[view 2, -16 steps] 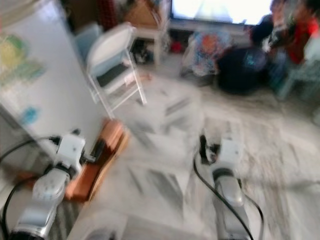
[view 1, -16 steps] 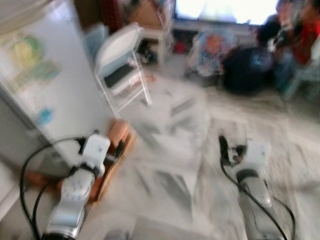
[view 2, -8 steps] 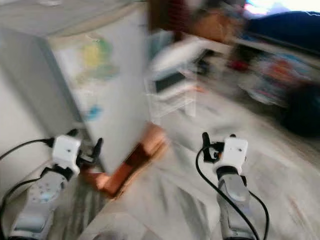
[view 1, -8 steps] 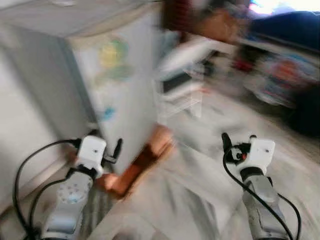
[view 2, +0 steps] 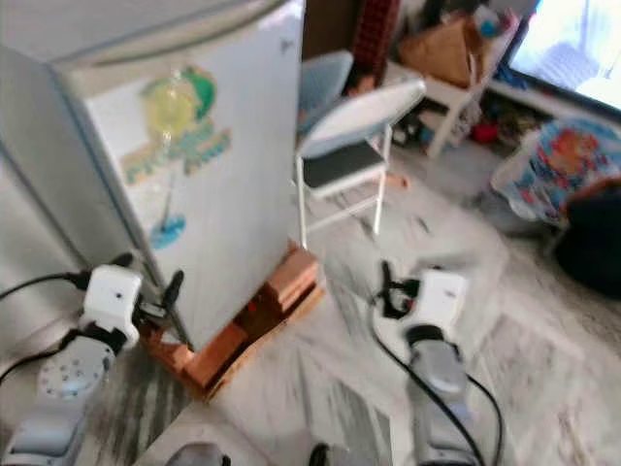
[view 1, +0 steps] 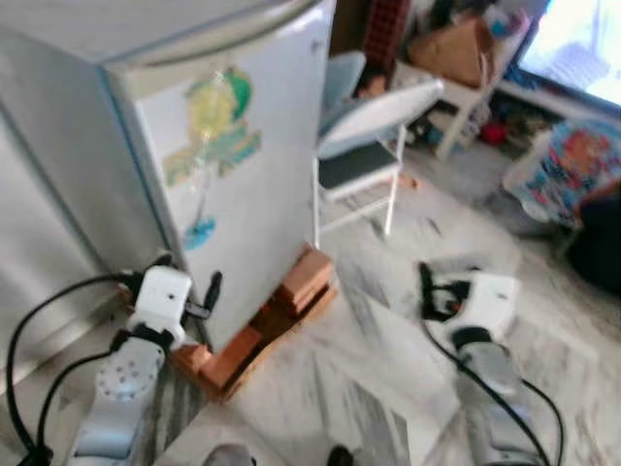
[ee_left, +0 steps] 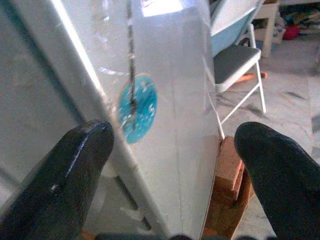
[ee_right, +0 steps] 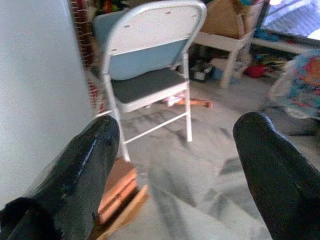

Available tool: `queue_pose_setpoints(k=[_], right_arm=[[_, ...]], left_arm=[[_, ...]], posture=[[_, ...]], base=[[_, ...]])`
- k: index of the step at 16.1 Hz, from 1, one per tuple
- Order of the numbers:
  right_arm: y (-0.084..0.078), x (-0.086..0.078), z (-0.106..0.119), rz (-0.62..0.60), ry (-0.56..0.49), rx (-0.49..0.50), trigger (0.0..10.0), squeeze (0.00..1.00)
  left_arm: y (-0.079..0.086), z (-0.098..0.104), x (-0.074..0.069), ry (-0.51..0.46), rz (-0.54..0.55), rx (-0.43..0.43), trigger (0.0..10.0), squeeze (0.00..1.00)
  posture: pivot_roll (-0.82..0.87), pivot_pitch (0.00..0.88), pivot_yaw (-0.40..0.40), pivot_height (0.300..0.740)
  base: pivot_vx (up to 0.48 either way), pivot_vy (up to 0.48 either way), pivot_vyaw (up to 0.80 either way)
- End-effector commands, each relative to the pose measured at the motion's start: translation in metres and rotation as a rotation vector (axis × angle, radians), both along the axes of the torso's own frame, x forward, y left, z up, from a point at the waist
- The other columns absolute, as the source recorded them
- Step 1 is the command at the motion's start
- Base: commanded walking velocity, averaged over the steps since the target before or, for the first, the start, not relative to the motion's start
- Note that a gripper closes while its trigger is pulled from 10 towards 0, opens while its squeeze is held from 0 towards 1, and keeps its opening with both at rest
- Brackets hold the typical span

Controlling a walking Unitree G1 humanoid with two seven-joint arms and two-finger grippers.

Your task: Restocking fridge

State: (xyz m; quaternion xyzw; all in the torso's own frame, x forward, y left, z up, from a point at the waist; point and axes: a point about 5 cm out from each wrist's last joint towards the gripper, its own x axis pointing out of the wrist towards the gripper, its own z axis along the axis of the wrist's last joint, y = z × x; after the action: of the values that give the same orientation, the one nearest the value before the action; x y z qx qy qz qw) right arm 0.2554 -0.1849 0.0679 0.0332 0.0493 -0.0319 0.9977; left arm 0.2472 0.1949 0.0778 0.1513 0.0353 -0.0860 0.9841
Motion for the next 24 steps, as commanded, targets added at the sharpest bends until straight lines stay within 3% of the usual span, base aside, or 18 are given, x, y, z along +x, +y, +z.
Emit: queue_pose_setpoints(k=[1, 5, 8, 11, 13, 16, 17, 19, 21, 22, 24], right_arm=[[-0.007, -0.001, 0.003, -0.022, -0.009, -0.01, 10.0, 0.0], [-0.013, -0.004, 0.006, -0.076, -0.023, -0.005, 10.0, 0.0], [-0.023, -0.027, 0.002, -0.175, -0.012, -0.009, 10.0, 0.0], [-0.035, -0.05, -0.001, -0.26, 0.021, -0.024, 10.0, 0.0], [-0.041, -0.06, -0.006, -0.269, 0.062, -0.033, 10.0, 0.0], [-0.034, -0.05, -0.002, -0.22, 0.051, -0.049, 10.0, 0.0], [-0.034, -0.04, 0.004, -0.212, 0.031, -0.043, 10.0, 0.0], [-0.025, -0.024, 0.01, -0.12, -0.002, -0.058, 10.0, 0.0], [-0.023, -0.019, 0.012, -0.101, -0.007, -0.067, 10.0, 0.0], [-0.024, -0.017, 0.014, -0.1, -0.007, -0.064, 10.0, 0.0], [-0.028, -0.016, 0.012, -0.11, 0.013, -0.077, 10.0, 0.0]], left_arm=[[-0.004, 0.002, 0.002, -0.005, -0.012, 0.005, 10.0, 0.0], [-0.005, 0.005, 0.005, -0.029, -0.025, 0.045, 10.0, 0.0], [-0.016, 0.009, 0.011, -0.022, -0.099, 0.04, 10.0, 0.0], [-0.026, 0.006, 0.018, -0.006, -0.156, 0.045, 10.0, 0.0], [-0.028, 0.006, 0.021, 0.023, -0.147, -0.007, 10.0, 0.0], [-0.02, -0.001, 0.023, 0.01, -0.082, -0.006, 10.0, 0.0], [-0.013, 0.002, 0.025, -0.02, 0.001, -0.01, 10.0, 0.0], [-0.007, 0.014, 0.027, -0.086, 0.066, 0.017, 10.0, 0.0], [-0.001, 0.017, 0.024, -0.091, 0.132, 0.0, 10.0, 0.0], [0.001, 0.016, 0.02, -0.07, 0.145, -0.012, 10.0, 0.0], [0.003, 0.009, 0.011, -0.015, 0.064, 0.031, 10.0, 0.0]], posture=[[0.13, 0.068, -0.058, 0.74], [0.11, 0.059, -0.022, 0.74], [0.04, 0.072, 0.055, 0.74], [0.0, 0.099, 0.066, 0.74], [-0.01, 0.108, 0.031, 0.74], [0.0, 0.091, -0.013, 0.74], [0.01, 0.077, -0.031, 0.74], [0.07, 0.043, -0.037, 0.74], [0.09, 0.046, -0.048, 0.74], [0.08, 0.05, -0.054, 0.74], [0.08, 0.064, -0.072, 0.74]], base=[[0.0, 0.0, 0.0], [0.0, 0.0, 0.0], [0.0, 0.0, 0.0], [0.0, 0.0, 0.0], [0.0, 0.0, 0.0], [0.0, 0.0, 0.0], [0.0, 0.0, 0.0], [0.0, 0.0, 0.0], [0.0, 0.0, 0.0], [0.0, 0.0, 0.0], [0.0, 0.0, 0.0]])
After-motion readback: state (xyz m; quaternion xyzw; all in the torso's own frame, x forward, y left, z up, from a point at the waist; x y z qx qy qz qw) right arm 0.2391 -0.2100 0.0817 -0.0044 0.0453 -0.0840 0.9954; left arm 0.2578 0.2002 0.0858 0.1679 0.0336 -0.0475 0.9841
